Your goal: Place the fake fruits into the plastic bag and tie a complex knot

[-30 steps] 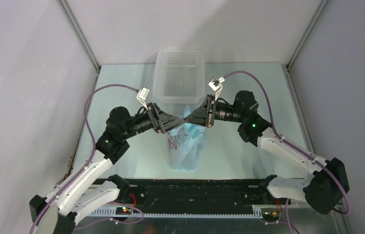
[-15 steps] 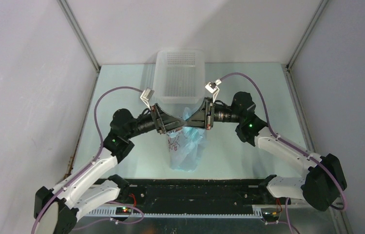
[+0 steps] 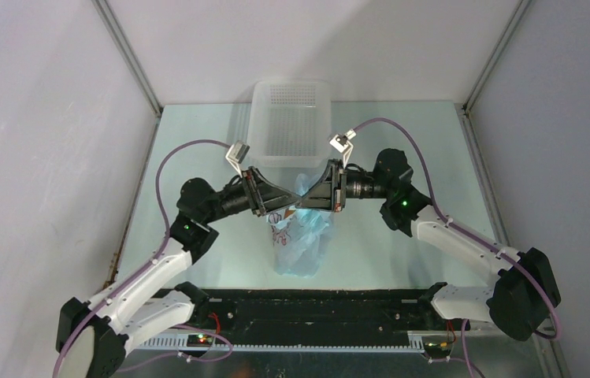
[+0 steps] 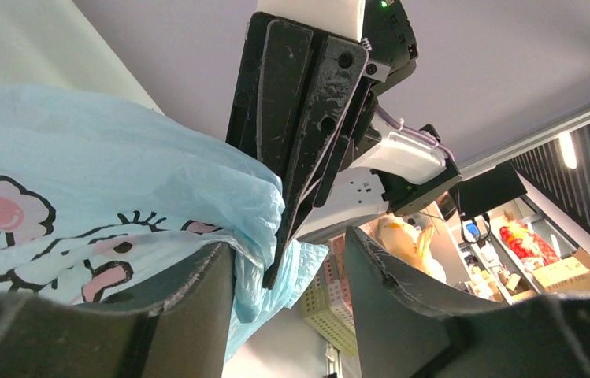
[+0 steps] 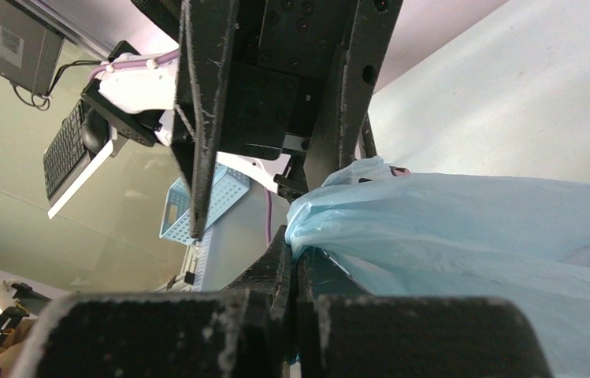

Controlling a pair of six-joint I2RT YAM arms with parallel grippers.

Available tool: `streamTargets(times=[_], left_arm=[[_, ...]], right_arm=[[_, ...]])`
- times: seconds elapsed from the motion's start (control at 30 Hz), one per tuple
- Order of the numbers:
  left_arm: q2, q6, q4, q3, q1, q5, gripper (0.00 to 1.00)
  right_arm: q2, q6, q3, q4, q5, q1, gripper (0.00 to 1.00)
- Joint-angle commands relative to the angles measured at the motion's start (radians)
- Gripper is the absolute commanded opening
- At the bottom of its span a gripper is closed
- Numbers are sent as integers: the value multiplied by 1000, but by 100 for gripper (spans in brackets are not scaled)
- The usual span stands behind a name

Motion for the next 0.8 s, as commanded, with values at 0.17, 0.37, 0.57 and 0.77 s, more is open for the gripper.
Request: streamTargets(times=[0.17, 0.37, 0.57, 0.77], left_arm=[[-86, 30, -38, -31, 3, 20, 45], [-106, 65, -115, -38, 4, -23, 36], [-119, 79, -143, -40, 6, -57, 31], [-127, 79, -148, -49, 7, -64, 25]], right_arm=[[-1, -13, 1, 17, 6, -2, 0], [-7, -17, 1, 5, 7, -2, 0], [-18, -27, 1, -15, 8, -2, 0], [-19, -29, 1, -15, 8, -2, 0]])
